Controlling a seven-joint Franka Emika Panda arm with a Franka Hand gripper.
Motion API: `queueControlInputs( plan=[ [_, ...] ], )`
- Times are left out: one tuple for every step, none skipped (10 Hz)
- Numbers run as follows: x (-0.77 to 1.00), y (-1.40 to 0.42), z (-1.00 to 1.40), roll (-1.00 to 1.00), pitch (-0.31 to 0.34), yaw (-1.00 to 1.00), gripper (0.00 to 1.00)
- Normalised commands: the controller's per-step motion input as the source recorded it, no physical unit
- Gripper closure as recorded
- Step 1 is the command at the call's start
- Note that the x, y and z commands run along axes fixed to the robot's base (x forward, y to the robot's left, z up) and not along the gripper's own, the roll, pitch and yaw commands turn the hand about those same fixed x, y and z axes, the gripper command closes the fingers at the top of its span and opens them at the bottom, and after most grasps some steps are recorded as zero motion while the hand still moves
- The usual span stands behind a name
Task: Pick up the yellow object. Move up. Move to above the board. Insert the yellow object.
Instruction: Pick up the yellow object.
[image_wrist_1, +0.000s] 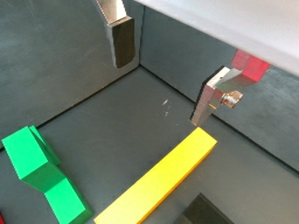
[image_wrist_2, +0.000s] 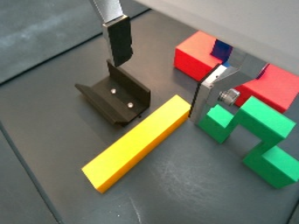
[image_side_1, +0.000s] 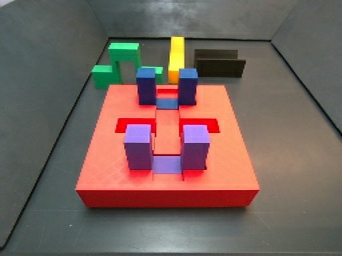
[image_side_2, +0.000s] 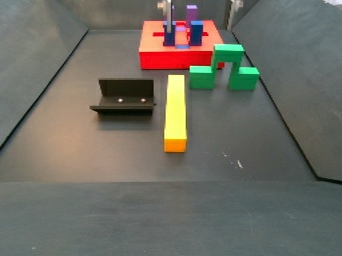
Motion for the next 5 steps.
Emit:
queueControlInputs(
  plan=[
    [0.48, -0.22, -0.42, 0.0, 0.0, 0.0, 0.0],
    [0.55, 0.0, -0.61, -0.03, 0.0, 0.0, 0.0],
    [0.53, -0.01, -0.64, -0.03, -0.02, 0.0, 0.0],
    [0.47, -0.03, -0.6, -0.02, -0.049, -0.01, 0.0],
    [0.43, 0.0, -0.55, -0.02, -0.034, -0.03, 0.0]
  ],
)
